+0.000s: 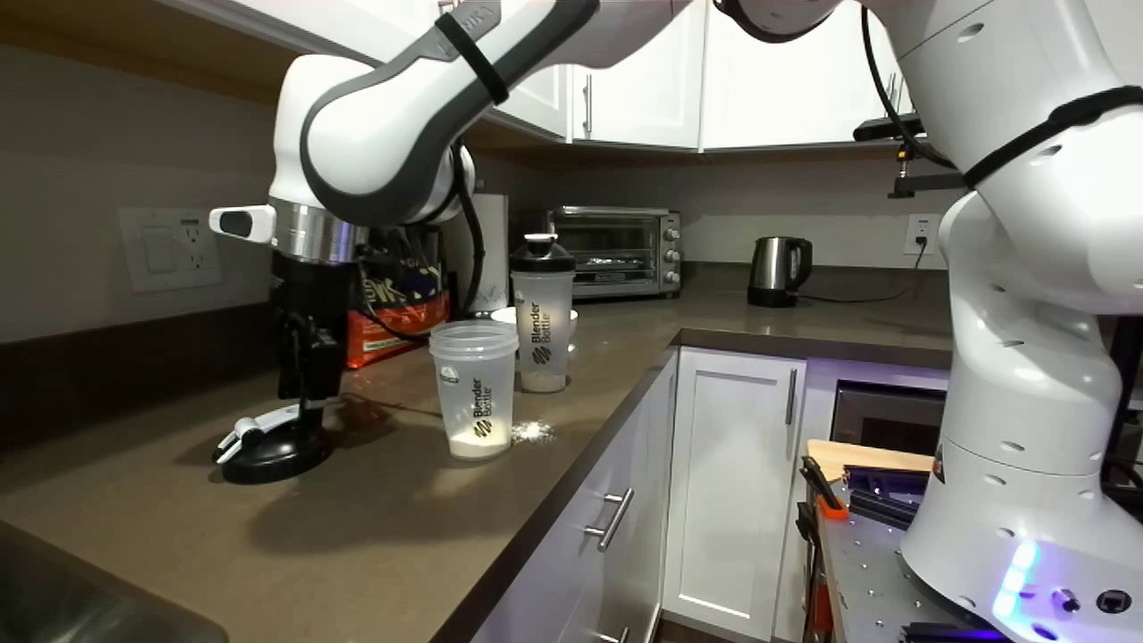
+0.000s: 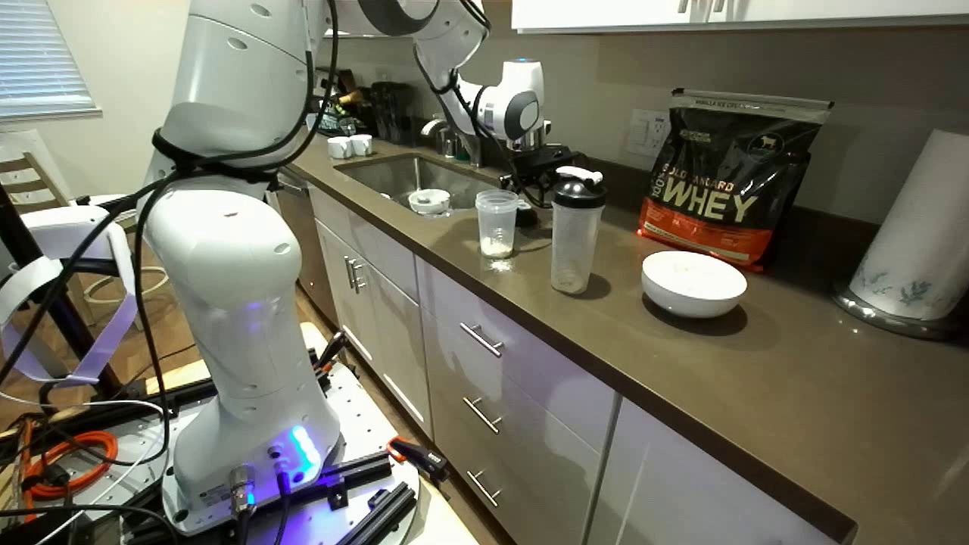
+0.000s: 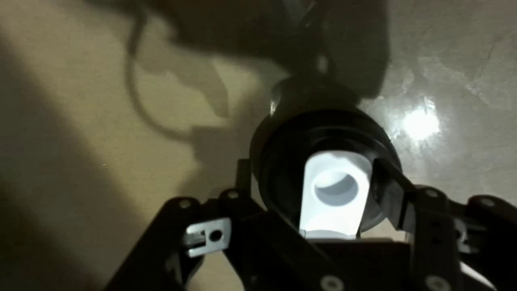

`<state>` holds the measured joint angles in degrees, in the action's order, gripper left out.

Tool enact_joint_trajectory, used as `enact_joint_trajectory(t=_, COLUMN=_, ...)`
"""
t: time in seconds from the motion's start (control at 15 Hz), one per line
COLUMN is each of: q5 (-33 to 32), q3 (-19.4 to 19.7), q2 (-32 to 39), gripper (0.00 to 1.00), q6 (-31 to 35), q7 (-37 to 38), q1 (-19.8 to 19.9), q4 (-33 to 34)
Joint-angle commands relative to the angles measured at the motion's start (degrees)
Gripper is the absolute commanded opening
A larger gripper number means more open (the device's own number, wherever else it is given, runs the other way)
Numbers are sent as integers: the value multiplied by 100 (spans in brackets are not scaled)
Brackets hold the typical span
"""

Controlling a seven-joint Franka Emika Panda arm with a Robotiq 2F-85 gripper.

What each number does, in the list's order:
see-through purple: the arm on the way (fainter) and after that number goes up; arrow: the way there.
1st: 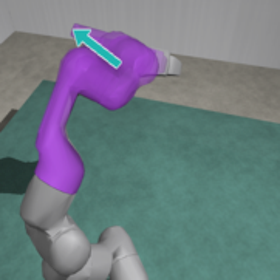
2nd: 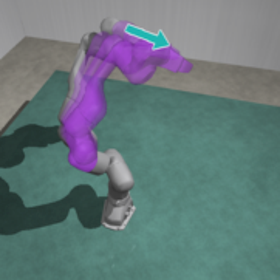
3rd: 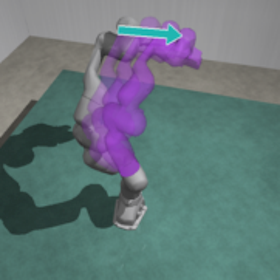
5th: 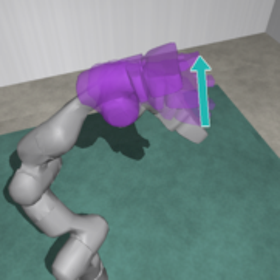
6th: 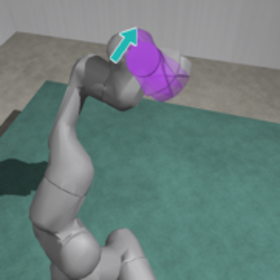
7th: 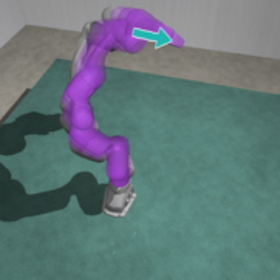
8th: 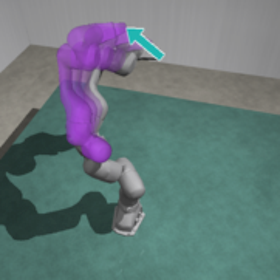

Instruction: Put the lid on the shaker.

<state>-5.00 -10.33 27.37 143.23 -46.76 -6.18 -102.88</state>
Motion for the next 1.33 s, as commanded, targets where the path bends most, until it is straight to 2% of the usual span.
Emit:
enact_joint_trajectory(t=0.0, q5=-88, q3=-73, q2=118, gripper=48, q6=-202, q7=-73, q1=75, q4=238)
enact_joint_trajectory(t=0.07, q5=-86, q3=-74, q2=121, gripper=38, q6=-220, q7=-75, q1=75, q4=253)
enact_joint_trajectory(t=0.33, q5=-84, q3=-70, q2=85, gripper=14, q6=-394, q7=-84, q1=78, q4=304)
enact_joint_trajectory(t=0.87, q5=-113, q3=-34, q2=-61, gripper=14, q6=-999, q7=-87, q1=58, q4=435)
enact_joint_trajectory(t=1.27, q5=-114, q3=-33, q2=-361, gripper=14, q6=-820, q7=-41, q1=46, q4=229)
